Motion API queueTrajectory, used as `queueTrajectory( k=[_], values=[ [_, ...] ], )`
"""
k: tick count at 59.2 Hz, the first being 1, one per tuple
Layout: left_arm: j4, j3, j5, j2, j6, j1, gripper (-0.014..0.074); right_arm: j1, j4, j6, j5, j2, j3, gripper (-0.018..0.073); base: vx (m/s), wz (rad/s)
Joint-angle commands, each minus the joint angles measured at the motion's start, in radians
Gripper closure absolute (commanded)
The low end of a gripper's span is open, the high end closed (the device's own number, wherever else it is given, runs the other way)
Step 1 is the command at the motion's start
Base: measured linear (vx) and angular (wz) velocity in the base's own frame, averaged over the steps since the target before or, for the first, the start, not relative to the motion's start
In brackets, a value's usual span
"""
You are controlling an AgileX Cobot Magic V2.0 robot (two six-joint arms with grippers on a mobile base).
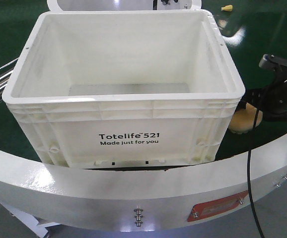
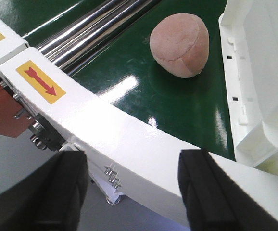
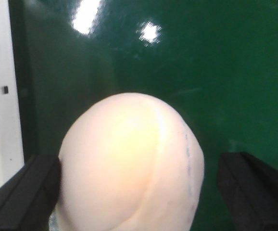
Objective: Place moving items into box and shelve
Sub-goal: 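Close the right gripper on the yellow ball and lift it, then carry the yellow ball over the tote and release it inside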
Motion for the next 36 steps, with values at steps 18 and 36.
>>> queueTrajectory(
  k=[18, 36],
  values=[
    [0.011, -0.028, -0.062, 0.006, 0.000, 0.004, 0.0069, -0.007, 0.077, -0.117, 0.008, -0.015, -0.030, 0.0151, 0.00, 0.00],
    [0.016, -0.028, -0.062, 0.006, 0.000, 0.004, 0.0069, -0.007, -0.044, -0.117, -0.001, -0.176, -0.062, 0.0219, 0.00, 0.00]
  ],
)
